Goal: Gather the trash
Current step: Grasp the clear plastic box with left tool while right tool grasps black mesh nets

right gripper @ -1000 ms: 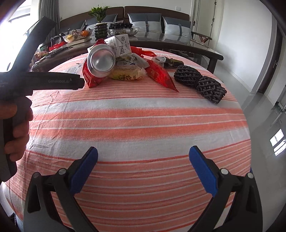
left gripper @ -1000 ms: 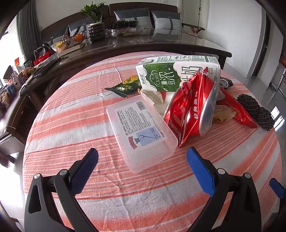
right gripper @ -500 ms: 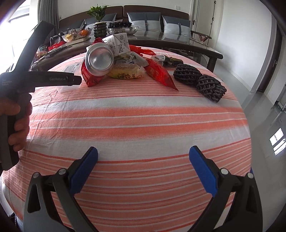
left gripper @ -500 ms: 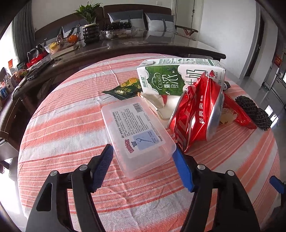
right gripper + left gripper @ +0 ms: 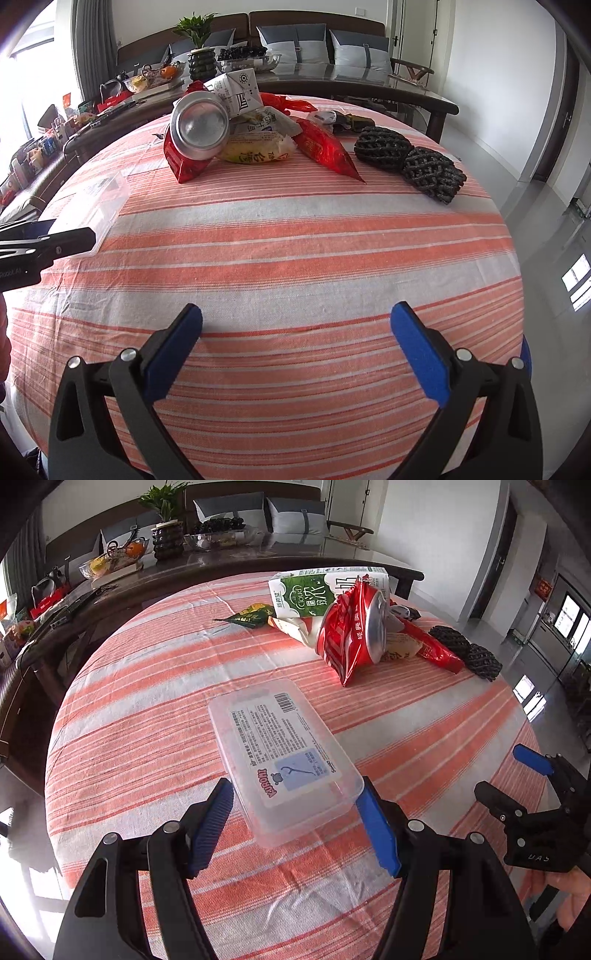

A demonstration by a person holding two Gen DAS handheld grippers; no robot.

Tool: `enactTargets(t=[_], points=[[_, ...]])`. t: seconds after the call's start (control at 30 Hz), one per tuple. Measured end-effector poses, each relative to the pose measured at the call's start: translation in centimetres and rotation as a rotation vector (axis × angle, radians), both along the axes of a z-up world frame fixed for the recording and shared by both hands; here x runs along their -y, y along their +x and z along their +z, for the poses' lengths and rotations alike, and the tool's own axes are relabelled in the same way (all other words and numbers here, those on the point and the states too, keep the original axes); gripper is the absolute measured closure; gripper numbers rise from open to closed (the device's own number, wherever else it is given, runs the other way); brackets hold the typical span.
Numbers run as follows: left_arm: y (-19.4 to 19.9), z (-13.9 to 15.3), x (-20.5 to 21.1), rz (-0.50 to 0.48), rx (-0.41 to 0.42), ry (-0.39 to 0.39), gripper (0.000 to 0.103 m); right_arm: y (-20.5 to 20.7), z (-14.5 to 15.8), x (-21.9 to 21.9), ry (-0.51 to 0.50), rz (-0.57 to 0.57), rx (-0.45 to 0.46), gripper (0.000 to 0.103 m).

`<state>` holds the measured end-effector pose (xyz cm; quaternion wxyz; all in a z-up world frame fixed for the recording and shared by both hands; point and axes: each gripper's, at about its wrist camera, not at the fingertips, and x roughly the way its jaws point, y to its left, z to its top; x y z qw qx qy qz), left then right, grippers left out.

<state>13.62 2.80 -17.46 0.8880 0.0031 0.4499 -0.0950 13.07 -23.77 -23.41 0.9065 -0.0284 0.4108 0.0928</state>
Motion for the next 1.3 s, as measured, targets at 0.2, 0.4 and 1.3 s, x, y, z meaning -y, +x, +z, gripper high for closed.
enactTargets(t=[0.2,0.4,1.3], points=[[0.4,-0.9,0.3,0.010,-0.003,0.053,0.014,1.0,0.6,3.0,0.113,-0.006,-0.004,0.005],[0.3,-1.4,-0.1,0.010,-0.015,0.053,0.012,7.3,2.9,9.3,-0.076,0.034,0.076,0.005],[-3.0,0.0,-4.4,0.000,-0.053,0.029,0.007,6.9,4.4,6.9,0.050,0.243,-0.359,0.034]])
